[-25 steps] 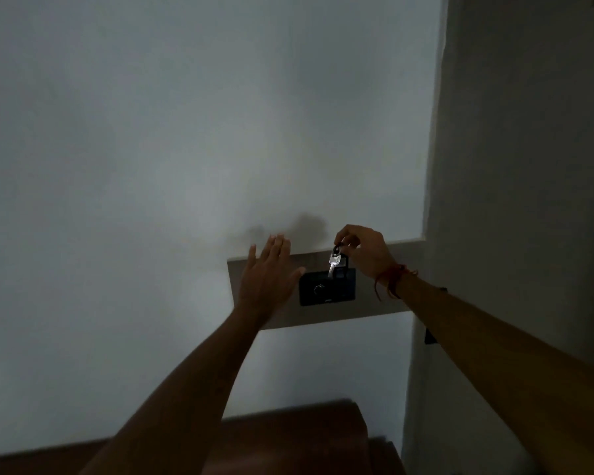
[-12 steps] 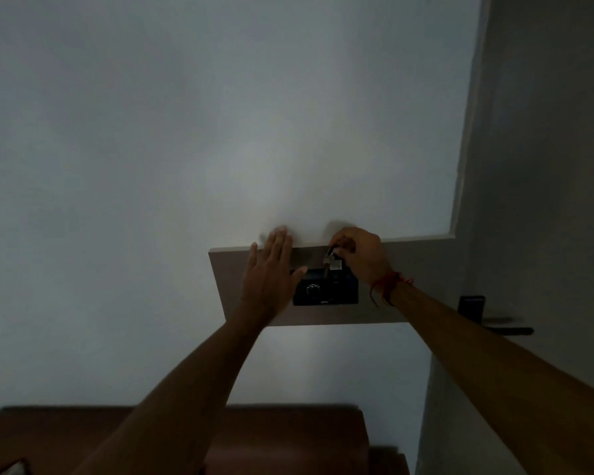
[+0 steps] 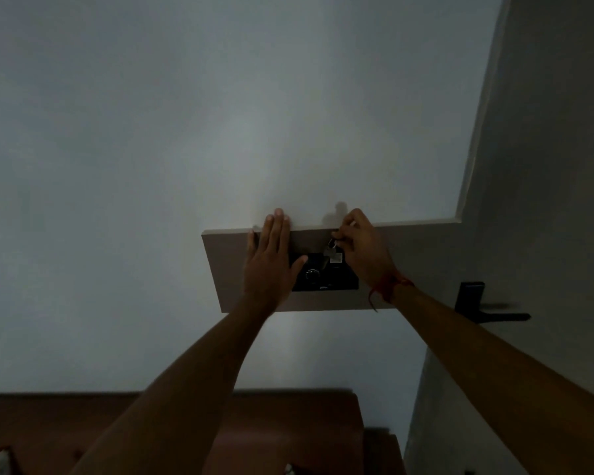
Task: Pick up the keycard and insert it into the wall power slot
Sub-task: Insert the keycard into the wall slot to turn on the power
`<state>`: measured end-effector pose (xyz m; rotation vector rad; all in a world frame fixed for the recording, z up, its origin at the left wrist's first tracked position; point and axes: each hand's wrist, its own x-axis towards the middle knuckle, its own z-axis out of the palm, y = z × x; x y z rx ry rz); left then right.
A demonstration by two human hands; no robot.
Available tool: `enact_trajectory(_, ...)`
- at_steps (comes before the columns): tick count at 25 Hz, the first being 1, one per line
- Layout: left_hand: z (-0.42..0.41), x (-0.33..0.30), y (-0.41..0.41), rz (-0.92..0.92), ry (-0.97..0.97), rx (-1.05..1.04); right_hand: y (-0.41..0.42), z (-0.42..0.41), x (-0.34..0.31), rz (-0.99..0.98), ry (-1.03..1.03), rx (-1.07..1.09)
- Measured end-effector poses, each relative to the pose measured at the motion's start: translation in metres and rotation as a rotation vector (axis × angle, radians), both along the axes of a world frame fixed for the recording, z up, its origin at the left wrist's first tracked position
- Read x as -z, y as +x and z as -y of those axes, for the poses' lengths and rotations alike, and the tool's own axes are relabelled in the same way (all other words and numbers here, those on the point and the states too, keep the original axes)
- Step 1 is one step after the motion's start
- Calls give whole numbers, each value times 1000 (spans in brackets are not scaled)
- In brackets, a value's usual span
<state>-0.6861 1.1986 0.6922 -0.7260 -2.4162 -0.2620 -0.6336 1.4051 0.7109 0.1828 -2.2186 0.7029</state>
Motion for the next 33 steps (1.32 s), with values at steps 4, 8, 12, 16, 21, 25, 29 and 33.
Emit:
enact_trajectory(4, 2, 4, -3, -12, -1, 13, 2, 7, 7, -53, 175, 98)
enact_trajectory(8, 2, 4, -3, -6, 4, 16, 2, 10, 3, -32, 201, 112)
enact_trajectory(12, 2, 4, -2, -9, 7, 16, 3, 9, 4, -36, 188, 106)
enact_trajectory(16, 1, 4, -2, 2, 9, 16, 4, 12, 5, -43, 173, 107)
enact_trajectory(21, 2, 2, -1, 9, 5, 11, 5, 11, 5, -37, 140, 91)
enact_trajectory(25, 1, 3, 0, 8, 4, 7, 6, 10, 7, -32, 155, 115)
enact_trajectory(29, 1, 5, -3, -6, 15, 9, 5, 10, 8, -37, 185, 132)
enact_trajectory(33, 1, 7, -4, -19, 29, 25, 12, 12, 9, 11, 367, 202)
